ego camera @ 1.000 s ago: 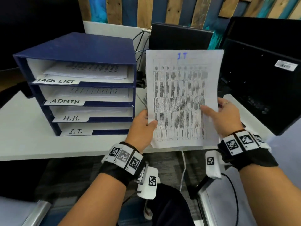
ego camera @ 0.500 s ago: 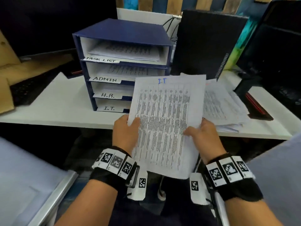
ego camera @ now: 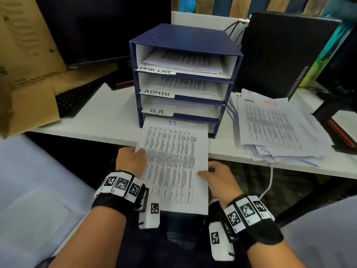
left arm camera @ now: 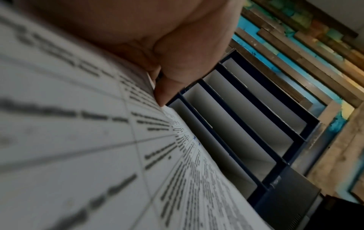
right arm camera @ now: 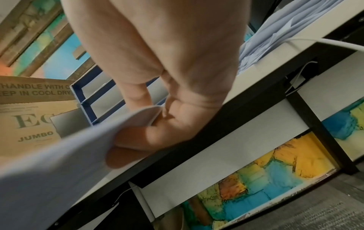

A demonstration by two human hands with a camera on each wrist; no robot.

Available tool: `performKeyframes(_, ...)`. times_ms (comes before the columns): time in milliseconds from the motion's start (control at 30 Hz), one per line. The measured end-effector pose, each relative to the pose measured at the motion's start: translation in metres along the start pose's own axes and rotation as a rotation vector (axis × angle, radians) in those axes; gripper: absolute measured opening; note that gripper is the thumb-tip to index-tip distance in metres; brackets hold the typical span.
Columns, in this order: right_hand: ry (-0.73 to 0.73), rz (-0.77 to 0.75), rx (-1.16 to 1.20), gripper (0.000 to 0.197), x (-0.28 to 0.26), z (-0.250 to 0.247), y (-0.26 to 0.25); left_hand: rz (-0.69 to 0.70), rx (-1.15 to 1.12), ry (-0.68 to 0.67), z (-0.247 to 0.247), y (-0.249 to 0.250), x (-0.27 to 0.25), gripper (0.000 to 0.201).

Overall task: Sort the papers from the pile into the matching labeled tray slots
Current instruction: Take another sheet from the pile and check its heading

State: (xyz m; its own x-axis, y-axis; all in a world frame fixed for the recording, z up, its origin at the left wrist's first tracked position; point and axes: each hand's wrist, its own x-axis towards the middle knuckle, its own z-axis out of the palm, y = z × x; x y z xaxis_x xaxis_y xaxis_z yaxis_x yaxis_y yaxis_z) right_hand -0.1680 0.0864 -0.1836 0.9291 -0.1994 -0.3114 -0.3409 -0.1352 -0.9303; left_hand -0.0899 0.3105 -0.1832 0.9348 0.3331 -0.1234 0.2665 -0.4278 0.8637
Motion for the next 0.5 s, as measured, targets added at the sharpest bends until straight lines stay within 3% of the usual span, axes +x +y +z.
performKeyframes(167,0.133,-0.059,-0.041,0.015,0.017,0.001,-0.013,0.08,-0.075,-0.033,-0.002,0.024,0.015,0.038)
performKeyframes(267,0.234,-0.053,-0.035,0.01,0.047,0.0,-0.037,-0.052,-0.157,-0.093,-0.006,0.026,0.024,0.038)
performKeyframes(367,0.349,-0.06,-0.082,0.023,0.079,-0.004,-0.055,-0.132,-0.214,-0.228,-0.005,0.021,0.023,0.025)
performKeyframes(500,0.332,0.02,-0.057,0.02,0.088,-0.008,-0.054,-0.078,-0.275,-0.082,0.004,0.021,0.029,0.023)
